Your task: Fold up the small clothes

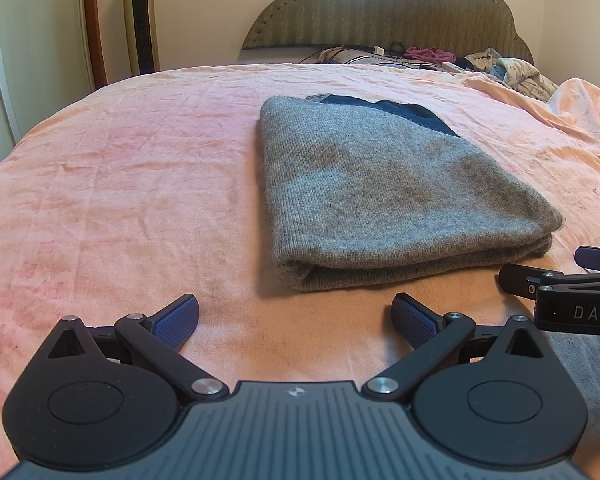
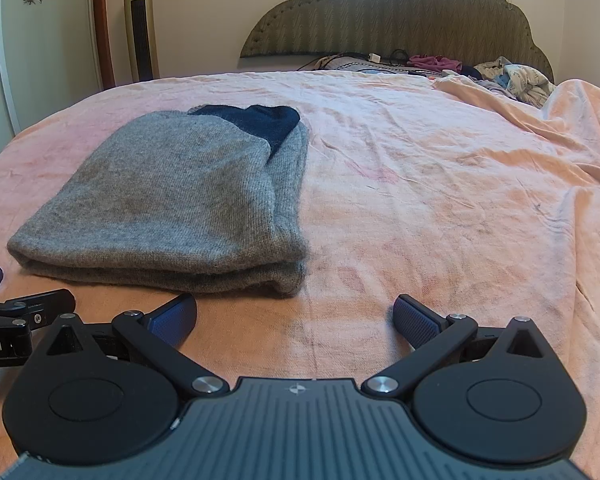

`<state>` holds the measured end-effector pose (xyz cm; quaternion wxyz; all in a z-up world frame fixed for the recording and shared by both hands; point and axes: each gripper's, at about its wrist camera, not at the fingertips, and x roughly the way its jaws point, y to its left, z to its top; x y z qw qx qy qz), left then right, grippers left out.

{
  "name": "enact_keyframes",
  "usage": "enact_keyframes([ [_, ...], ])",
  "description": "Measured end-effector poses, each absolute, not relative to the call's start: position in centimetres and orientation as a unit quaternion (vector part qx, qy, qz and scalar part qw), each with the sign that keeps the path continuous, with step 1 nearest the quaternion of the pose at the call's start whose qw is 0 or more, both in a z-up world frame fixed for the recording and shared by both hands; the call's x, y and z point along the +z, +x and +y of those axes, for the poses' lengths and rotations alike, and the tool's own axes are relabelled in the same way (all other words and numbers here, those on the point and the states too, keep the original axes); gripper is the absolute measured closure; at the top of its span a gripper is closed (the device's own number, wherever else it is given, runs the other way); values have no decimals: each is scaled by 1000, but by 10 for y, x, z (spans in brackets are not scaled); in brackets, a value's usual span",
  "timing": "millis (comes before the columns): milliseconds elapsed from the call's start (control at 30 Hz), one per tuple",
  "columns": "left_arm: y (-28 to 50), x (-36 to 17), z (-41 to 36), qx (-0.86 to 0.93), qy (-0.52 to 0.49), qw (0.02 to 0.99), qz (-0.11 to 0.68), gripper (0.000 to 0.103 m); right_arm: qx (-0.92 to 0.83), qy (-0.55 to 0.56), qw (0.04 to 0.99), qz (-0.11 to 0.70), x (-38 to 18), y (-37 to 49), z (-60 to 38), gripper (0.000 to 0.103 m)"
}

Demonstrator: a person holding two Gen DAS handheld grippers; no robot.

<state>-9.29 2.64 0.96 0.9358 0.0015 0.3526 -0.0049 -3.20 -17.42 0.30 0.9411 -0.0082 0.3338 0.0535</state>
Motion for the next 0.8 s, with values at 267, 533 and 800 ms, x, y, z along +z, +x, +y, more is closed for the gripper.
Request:
enact_keyframes([
  [267,-94,10,27,-6,-1,936,351,0,53,-8,941,334,3,-32,-174,0],
  [533,-94,11,27,-6,-2,936,351,0,53,-8,941,333,3,-33,-174,0],
  [800,-94,10,27,-7,-3,936,351,0,53,-8,941,333,3,-32,-174,0],
])
